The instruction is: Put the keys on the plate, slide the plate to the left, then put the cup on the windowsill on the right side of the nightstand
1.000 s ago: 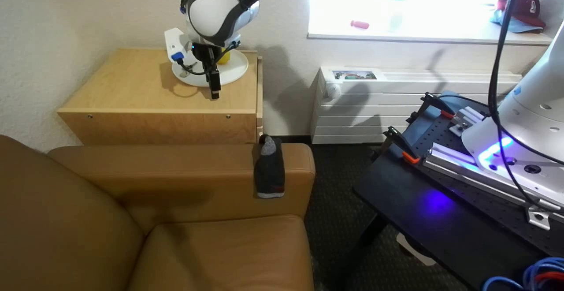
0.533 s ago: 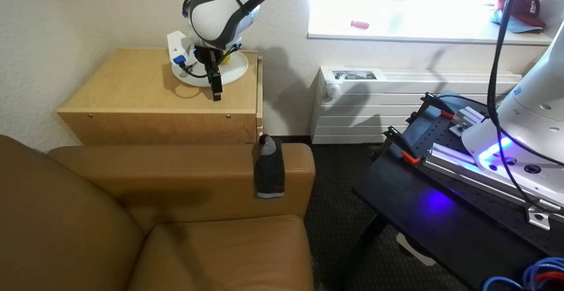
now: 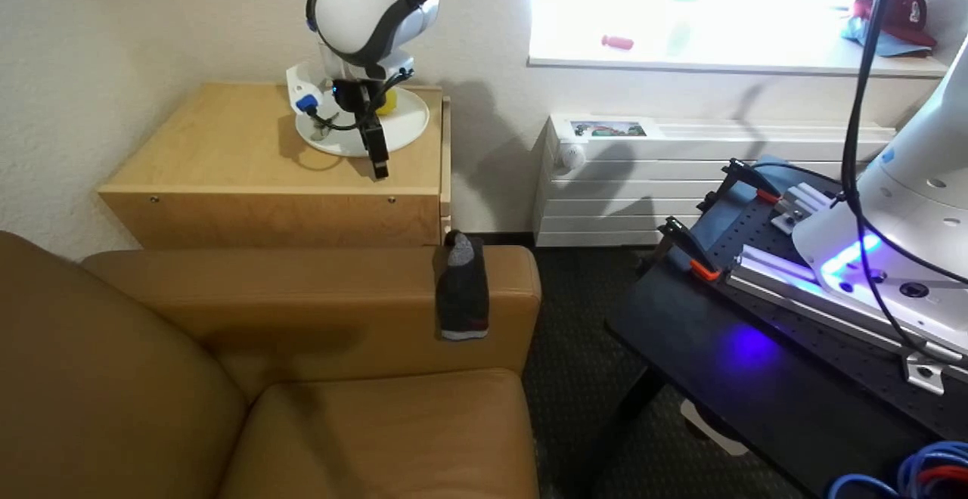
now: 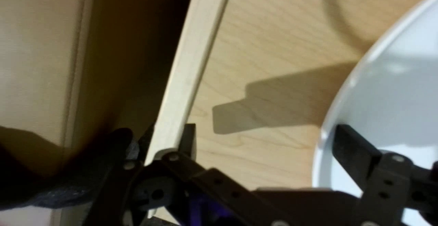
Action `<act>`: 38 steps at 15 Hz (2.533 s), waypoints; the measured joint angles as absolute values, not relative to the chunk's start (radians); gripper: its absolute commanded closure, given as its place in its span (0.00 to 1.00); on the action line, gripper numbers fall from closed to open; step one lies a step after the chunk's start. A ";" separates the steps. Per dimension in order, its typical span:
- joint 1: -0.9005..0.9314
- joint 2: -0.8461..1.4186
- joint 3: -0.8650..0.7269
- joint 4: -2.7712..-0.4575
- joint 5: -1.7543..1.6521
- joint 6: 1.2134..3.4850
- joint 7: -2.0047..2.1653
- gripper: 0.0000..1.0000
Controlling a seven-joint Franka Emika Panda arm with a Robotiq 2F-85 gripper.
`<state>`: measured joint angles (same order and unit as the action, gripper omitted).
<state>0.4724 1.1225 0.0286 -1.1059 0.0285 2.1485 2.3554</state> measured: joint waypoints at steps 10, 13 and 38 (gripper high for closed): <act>0.483 1.107 0.113 -1.105 0.029 1.978 2.269 0.00; 0.495 1.104 0.119 -1.105 0.011 1.965 2.255 0.00; 0.310 0.377 -0.017 -1.560 -0.086 1.810 2.279 0.00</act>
<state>0.3105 0.3775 -0.0174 -1.5600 -0.0863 1.8102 2.2786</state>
